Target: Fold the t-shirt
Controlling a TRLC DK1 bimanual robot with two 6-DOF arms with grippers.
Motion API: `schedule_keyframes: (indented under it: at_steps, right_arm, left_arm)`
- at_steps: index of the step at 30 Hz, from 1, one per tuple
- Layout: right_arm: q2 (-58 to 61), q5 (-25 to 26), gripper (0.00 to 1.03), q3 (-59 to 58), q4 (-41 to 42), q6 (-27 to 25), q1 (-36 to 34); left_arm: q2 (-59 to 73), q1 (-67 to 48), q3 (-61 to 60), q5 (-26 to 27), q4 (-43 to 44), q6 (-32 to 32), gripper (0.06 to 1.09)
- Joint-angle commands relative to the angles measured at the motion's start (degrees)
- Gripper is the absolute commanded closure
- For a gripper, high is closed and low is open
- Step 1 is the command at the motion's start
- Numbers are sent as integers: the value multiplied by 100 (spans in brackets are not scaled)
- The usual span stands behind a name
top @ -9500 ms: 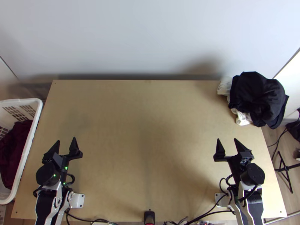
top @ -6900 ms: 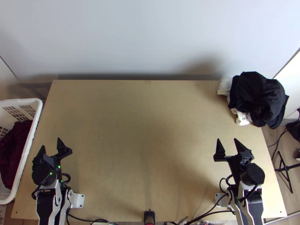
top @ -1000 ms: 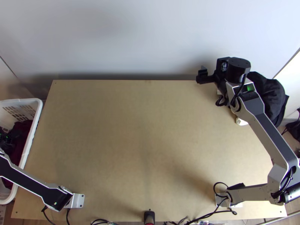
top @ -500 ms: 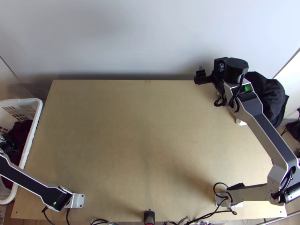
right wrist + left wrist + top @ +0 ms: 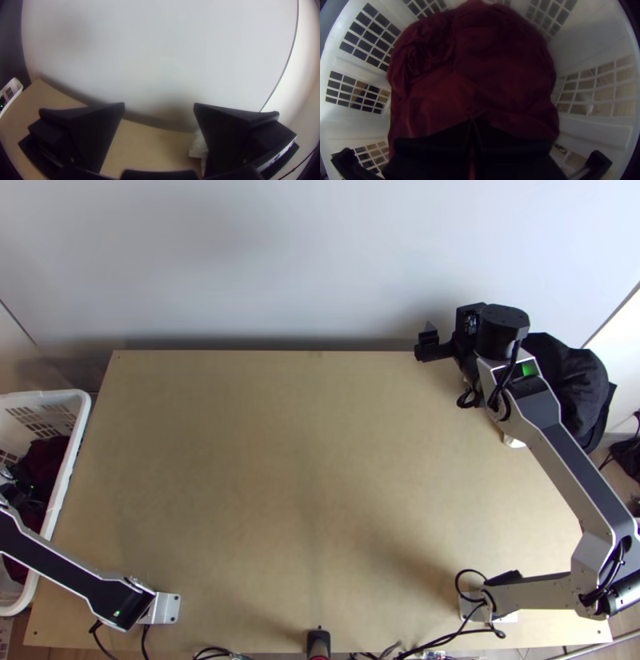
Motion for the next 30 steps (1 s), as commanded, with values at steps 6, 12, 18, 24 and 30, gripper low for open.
schedule_keyframes:
  at_steps: [6,12,18,24,30]
  right_arm:
    - [-17,93,7,-39,87,-44,5]
    - [-9,128,7,-48,184,-70,5]
    - [-44,163,7,-101,202,-70,5]
    - [-202,207,7,-329,272,-70,5]
    - [-342,268,7,-531,342,-79,-13]
  left_arm:
    - [-416,35,33,52,-33,-122,105]
    - [-1356,61,227,817,-419,-553,105]
    - [-1813,-36,1088,1195,-1421,-870,105]
    - [-2191,-150,1528,1379,-1685,-1116,105]
    - [-2288,-211,2178,1599,-2300,-1335,105]
